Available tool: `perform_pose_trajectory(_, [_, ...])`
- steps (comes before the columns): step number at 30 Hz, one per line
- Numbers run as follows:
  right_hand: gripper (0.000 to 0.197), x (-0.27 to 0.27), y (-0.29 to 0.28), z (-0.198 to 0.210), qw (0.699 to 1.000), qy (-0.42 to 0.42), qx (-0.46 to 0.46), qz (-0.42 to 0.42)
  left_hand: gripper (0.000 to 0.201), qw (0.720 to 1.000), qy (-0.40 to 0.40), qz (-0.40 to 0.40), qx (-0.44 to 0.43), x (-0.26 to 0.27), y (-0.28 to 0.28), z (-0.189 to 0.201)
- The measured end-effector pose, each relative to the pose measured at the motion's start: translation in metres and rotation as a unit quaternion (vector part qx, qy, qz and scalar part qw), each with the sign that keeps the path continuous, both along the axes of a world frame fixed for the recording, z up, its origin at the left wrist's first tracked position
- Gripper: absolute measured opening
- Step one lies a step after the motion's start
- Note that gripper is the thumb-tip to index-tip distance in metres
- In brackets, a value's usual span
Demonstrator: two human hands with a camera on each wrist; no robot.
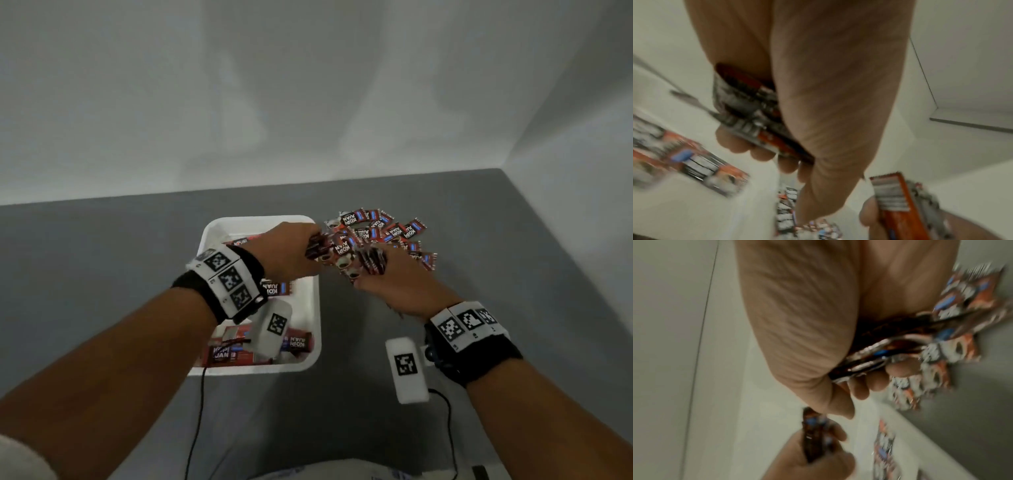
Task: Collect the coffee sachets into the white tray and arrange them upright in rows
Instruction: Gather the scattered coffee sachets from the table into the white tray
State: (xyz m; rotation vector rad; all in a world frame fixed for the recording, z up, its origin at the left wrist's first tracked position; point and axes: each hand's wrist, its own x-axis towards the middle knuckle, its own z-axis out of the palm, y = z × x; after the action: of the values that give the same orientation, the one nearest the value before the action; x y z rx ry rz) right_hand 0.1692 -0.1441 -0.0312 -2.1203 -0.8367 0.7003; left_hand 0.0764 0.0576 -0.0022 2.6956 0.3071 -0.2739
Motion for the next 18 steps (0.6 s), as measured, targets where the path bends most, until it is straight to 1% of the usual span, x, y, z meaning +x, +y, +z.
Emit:
perform_pose_trajectory(2, [0.024,-0.017,0.026,0.007,0.999,-0.007,0.002,0.043,0.019,0.996,0.069,0.003,0.054,-0.03,0.024,-0.006])
perform_pose_trajectory(3, [0.027,-0.026,0.04,0.007,0.998,-0.018,0.0,0.068,0.019,0.993,0.096,0.003,0.067,-0.045,0.033,-0.011])
perform_pose_trajectory(5, [0.033,-0.044,0.066,0.005,0.991,-0.046,-0.028,0.118,0.016,0.987,0.147,0.018,0.071,-0.071,0.045,-0.025])
perform_pose_trajectory(8, [0.032,-0.072,0.098,-0.008,0.97,-0.129,-0.103,0.18,0.026,0.981,0.184,0.04,0.047,-0.095,0.045,-0.047])
perform_pose_trajectory(11, [0.024,-0.093,0.116,-0.028,0.946,-0.182,-0.15,0.222,0.03,0.981,0.189,0.04,0.024,-0.106,0.041,-0.063])
perform_pose_trajectory(14, [0.032,-0.103,0.117,-0.044,0.926,-0.207,-0.182,0.259,0.025,0.983,0.179,0.041,0.004,-0.117,0.05,-0.068])
perform_pose_trajectory(16, [0.045,-0.105,0.114,-0.049,0.928,-0.192,-0.178,0.264,0.033,0.987,0.151,0.052,-0.009,-0.127,0.06,-0.068])
perform_pose_trajectory(18, [0.058,-0.105,0.111,-0.049,0.94,-0.157,-0.155,0.261,0.049,0.991,0.112,0.058,-0.05,-0.133,0.065,-0.066])
